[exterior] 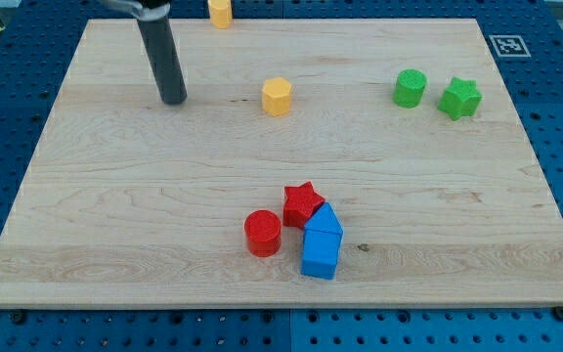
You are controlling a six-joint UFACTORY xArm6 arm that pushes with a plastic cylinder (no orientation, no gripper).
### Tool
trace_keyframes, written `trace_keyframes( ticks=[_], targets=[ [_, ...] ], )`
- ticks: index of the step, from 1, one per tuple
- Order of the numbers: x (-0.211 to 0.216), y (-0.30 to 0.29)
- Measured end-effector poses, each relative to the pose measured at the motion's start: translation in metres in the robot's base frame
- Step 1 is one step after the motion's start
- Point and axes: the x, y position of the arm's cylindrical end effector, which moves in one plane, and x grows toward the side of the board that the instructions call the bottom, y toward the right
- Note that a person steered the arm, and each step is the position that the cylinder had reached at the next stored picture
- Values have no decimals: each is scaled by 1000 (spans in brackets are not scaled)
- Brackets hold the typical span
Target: Place your arm at the top of the green circle
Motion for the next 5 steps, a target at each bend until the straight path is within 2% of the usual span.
trace_keyframes(
  ticks=[1,2,3,5],
  targets=[
    [-58,63],
    [-79,146],
    [-79,224],
    [-29,360]
  ],
)
